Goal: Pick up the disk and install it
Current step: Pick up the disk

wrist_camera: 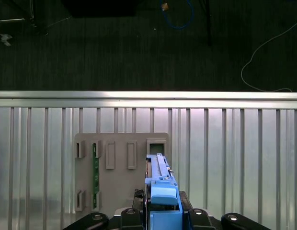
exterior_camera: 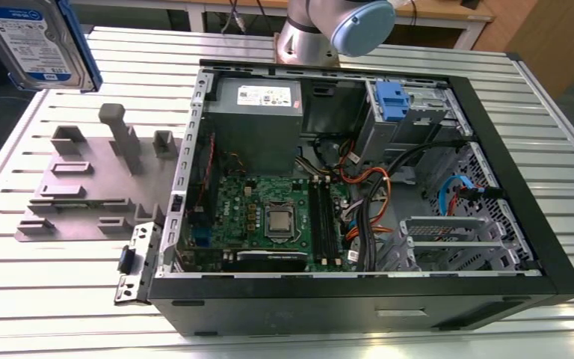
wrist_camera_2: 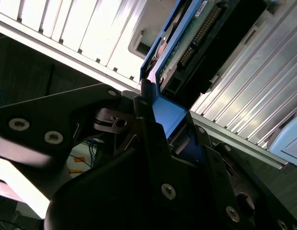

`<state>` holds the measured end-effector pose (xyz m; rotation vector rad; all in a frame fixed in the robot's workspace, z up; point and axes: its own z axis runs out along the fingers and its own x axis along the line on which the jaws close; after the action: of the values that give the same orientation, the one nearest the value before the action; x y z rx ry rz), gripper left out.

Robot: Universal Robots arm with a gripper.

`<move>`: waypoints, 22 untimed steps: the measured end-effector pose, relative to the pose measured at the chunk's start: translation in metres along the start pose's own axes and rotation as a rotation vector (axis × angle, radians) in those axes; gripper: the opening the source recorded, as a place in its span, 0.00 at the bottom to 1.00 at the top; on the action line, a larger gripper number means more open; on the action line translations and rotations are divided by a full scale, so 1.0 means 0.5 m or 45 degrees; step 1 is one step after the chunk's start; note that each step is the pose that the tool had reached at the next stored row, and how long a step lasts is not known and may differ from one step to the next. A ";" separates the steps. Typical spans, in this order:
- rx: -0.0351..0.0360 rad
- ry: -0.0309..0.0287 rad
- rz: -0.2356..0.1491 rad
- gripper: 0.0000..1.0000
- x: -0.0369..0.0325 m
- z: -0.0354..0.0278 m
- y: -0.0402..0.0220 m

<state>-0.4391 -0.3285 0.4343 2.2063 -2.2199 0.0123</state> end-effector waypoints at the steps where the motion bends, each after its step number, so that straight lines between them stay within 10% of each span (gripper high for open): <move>1: 0.0000 0.0000 0.000 0.36 0.000 0.000 0.000; 22: 0.0001 -0.0001 0.000 0.36 0.000 -0.027 0.000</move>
<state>-0.4391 -0.3285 0.4480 2.2065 -2.2199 0.0123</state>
